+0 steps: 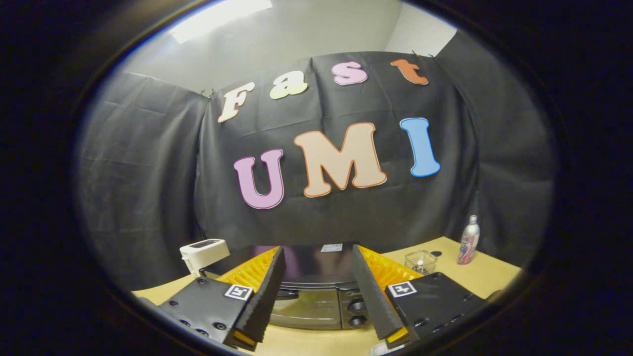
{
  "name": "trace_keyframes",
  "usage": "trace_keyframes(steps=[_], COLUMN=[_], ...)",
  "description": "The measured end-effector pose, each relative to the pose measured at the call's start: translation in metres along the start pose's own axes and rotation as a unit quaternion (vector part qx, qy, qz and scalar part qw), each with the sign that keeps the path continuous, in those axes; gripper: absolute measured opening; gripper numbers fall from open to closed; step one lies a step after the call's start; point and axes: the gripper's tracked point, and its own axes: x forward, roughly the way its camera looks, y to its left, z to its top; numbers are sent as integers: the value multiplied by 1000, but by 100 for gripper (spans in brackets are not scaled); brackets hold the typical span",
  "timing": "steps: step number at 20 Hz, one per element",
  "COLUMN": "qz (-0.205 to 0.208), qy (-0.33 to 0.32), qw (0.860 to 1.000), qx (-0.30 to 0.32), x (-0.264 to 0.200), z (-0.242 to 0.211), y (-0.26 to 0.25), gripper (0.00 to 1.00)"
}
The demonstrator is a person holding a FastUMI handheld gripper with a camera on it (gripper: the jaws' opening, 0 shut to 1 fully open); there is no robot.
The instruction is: Open the toaster oven, put the food inside, and close the toaster oven door.
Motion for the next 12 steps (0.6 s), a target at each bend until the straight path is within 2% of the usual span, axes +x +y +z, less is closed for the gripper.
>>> trace_keyframes(steps=[3, 7, 12], qz=[16, 12, 13], qy=[11, 15, 17], qw=[1000, 1000, 1000], qx=[-1, -24, -23], x=[-19, -37, -58], z=[8, 11, 12], y=[0, -11, -17], gripper=[97, 97, 97])
